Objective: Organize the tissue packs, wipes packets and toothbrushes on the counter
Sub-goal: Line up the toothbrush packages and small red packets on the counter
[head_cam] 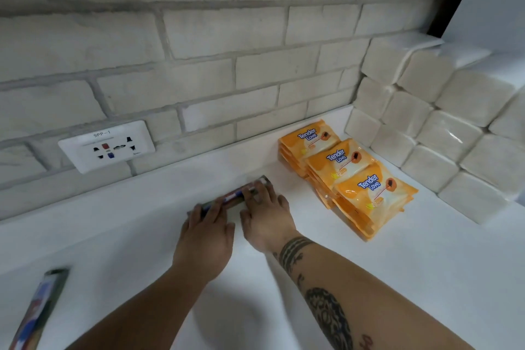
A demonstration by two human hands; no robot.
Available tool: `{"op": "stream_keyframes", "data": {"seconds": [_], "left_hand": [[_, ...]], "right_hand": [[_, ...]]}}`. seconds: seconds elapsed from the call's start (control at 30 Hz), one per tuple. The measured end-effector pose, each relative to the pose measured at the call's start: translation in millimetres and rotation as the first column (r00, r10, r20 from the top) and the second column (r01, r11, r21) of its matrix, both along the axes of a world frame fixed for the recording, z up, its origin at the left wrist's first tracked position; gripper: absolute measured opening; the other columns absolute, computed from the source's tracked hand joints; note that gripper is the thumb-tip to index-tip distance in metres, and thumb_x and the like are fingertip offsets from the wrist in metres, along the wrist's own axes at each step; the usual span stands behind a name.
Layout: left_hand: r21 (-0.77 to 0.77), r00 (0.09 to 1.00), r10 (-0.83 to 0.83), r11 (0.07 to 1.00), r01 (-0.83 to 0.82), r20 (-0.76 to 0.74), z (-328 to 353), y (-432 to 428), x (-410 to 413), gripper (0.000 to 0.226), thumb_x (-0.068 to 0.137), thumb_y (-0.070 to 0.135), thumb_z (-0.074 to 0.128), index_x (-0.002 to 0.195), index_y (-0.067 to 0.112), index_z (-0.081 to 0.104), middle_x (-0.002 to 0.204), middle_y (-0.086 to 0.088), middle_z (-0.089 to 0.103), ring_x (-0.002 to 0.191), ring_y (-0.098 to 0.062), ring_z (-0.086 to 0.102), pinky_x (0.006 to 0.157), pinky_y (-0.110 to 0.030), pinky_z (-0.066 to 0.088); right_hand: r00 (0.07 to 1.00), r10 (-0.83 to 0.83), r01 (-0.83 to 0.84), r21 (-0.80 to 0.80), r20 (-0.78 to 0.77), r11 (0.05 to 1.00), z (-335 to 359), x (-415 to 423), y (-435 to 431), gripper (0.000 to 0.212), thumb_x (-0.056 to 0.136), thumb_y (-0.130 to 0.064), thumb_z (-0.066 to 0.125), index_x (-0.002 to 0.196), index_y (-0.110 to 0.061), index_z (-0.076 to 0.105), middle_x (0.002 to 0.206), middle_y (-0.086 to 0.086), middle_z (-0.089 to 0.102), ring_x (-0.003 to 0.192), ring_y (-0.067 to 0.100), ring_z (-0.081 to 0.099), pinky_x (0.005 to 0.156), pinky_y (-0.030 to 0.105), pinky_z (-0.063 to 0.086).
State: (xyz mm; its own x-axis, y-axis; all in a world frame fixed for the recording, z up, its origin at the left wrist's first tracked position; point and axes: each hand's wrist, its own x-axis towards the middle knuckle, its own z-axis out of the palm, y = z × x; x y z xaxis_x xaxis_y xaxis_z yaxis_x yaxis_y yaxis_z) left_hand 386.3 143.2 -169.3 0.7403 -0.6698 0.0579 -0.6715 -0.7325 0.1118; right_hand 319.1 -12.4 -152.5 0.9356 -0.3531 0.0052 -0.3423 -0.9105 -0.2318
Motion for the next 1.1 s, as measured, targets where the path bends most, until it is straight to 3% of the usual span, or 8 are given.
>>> {"op": "stream_keyframes", "data": {"seconds": [0.13, 0.3, 0.47, 0.7, 0.8, 0.9, 1.0, 1.1], "left_hand": [[0.159, 0.995, -0.095, 0.983, 0.095, -0.011, -18.9, -3.2, 26.6, 0.094, 0.093, 0.044, -0.023, 0.15, 0.012, 0.045, 0.17, -0.007, 0.019, 0.156, -0.038, 0.013, 0.124, -0.054, 0.019], [0.007, 0.997, -0.016, 1.0, 0.016, -0.071, 0.2, -5.3, 17.9, 0.073, 0.101, 0.051, 0.015, 0.163, 0.013, 0.021, 0.171, -0.001, 0.015, 0.154, -0.042, 0.013, 0.127, -0.051, 0.017], [0.01, 0.993, -0.025, 1.0, 0.027, -0.116, 4.7, -3.3, 23.6, 0.072, 0.103, 0.052, 0.016, 0.165, 0.014, 0.013, 0.173, 0.002, 0.003, 0.157, -0.039, -0.001, 0.128, -0.051, 0.01], [0.029, 0.989, -0.054, 0.998, 0.059, -0.137, 5.1, 2.8, 24.2, 0.094, 0.084, 0.064, -0.008, 0.165, 0.017, 0.002, 0.173, 0.005, -0.009, 0.157, -0.035, -0.011, 0.129, -0.048, 0.004], [0.022, 0.994, -0.061, 0.998, 0.063, -0.095, 5.1, 7.1, 21.7, 0.086, 0.09, 0.061, -0.003, 0.165, 0.019, 0.005, 0.173, 0.003, -0.012, 0.157, -0.033, -0.014, 0.128, -0.05, 0.005], [-0.054, 0.997, -0.074, 0.996, 0.073, -0.023, 10.1, 23.8, 18.5, 0.071, 0.102, 0.05, 0.021, 0.164, 0.018, 0.013, 0.173, 0.001, -0.006, 0.159, -0.033, -0.005, 0.126, -0.053, 0.01], [-0.091, 0.998, -0.042, 0.995, 0.037, -0.051, 18.0, 43.5, 14.6, 0.069, 0.105, 0.041, 0.037, 0.165, 0.019, 0.011, 0.173, 0.001, -0.003, 0.159, -0.031, 0.002, 0.126, -0.051, 0.011], [-0.064, 0.995, 0.044, 0.997, -0.05, -0.091, 30.5, 71.4, 7.6, 0.066, 0.106, 0.039, 0.036, 0.165, 0.024, 0.01, 0.173, 0.003, -0.002, 0.158, -0.025, 0.004, 0.127, -0.047, 0.01]], "right_hand": [[0.999, 0.041, -0.041, 0.006, -0.033, 0.999, -0.4, 16.9, -8.4, 0.067, 0.105, -0.045, 0.029, 0.165, -0.019, 0.016, 0.173, 0.01, 0.002, 0.159, 0.034, 0.003, 0.128, 0.044, 0.01], [0.996, 0.076, -0.077, -0.023, -0.046, 0.997, -1.0, 25.9, -13.1, 0.068, 0.104, -0.044, 0.031, 0.165, -0.017, 0.016, 0.172, 0.012, 0.002, 0.158, 0.035, 0.006, 0.128, 0.045, 0.012], [0.994, 0.087, -0.089, -0.018, -0.067, 0.996, -1.5, 31.4, -14.1, 0.069, 0.104, -0.044, 0.029, 0.165, -0.018, 0.011, 0.172, 0.009, -0.003, 0.159, 0.034, 0.002, 0.129, 0.047, 0.009], [0.994, 0.079, -0.081, -0.029, -0.08, 0.996, -1.8, 31.7, -13.0, 0.068, 0.105, -0.044, 0.028, 0.166, -0.019, 0.01, 0.173, 0.008, -0.004, 0.159, 0.033, 0.001, 0.129, 0.047, 0.008], [0.994, 0.071, -0.073, -0.025, -0.078, 0.997, -1.2, 28.8, -10.5, 0.069, 0.106, -0.045, 0.028, 0.166, -0.021, 0.005, 0.173, 0.008, -0.009, 0.16, 0.033, -0.001, 0.129, 0.049, 0.007], [0.999, 0.039, -0.039, 0.009, 0.018, 0.999, -0.7, 17.6, -2.6, 0.074, 0.105, -0.045, 0.036, 0.166, -0.023, 0.0, 0.173, 0.009, -0.015, 0.158, 0.036, 0.007, 0.128, 0.05, 0.015], [0.995, 0.004, -0.005, 0.0, 0.102, 1.0, -5.2, -1.3, 4.6, 0.071, 0.104, -0.041, 0.042, 0.166, -0.019, 0.015, 0.173, 0.014, -0.003, 0.153, 0.035, 0.025, 0.124, 0.046, 0.03], [0.995, -0.024, 0.024, 0.001, 0.097, 1.0, -5.0, -23.1, 17.8, 0.048, 0.105, -0.034, 0.04, 0.15, -0.018, 0.048, 0.163, 0.014, 0.03, 0.145, 0.031, 0.039, 0.119, 0.043, 0.037]]}}
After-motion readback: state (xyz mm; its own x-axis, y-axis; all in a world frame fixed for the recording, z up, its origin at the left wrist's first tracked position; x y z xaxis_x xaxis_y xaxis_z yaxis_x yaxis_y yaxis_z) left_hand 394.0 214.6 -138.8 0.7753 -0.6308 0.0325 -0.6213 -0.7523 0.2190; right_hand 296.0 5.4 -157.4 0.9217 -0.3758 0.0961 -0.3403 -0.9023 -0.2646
